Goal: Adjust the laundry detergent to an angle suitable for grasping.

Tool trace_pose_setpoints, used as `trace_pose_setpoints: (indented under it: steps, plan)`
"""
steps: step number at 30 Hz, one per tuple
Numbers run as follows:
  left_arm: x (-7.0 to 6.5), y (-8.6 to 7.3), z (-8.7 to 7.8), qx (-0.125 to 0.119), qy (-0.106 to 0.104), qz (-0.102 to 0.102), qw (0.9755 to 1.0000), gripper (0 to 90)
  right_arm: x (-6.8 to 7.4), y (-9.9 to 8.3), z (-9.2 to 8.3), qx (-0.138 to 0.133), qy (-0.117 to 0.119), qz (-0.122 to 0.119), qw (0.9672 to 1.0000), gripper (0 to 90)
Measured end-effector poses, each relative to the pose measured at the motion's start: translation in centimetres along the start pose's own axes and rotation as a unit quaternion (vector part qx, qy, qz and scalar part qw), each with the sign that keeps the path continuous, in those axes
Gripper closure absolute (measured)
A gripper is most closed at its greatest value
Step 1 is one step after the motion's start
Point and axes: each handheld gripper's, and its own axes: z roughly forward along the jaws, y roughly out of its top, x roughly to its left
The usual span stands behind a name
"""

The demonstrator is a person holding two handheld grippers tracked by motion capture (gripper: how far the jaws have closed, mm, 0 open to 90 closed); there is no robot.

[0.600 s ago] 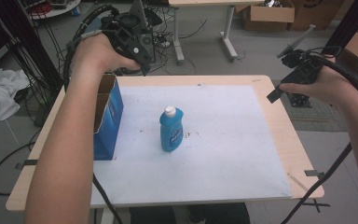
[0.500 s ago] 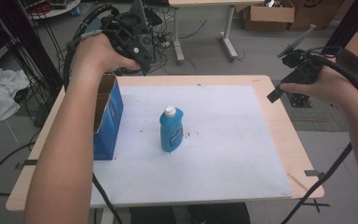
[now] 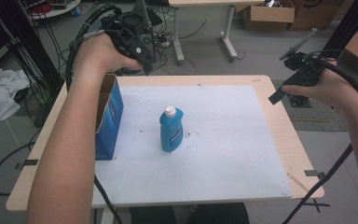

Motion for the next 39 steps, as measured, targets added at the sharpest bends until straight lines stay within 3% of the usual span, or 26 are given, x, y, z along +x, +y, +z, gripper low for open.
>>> trace_pose_setpoints:
  steps: [27,39]
  plan:
    - [-1.8,0.4,0.4,0.006,-0.006,0.020,0.9998,0.1,0.2,0.0,-0.1,-0.003,-0.003,-0.007,1.0000,21.9]
    - [-1.2,0.1,0.4,0.007,-0.006,0.011,0.9999,0.1,-0.1,-0.1,0.2,0.001,-0.002,-0.003,1.0000,21.7]
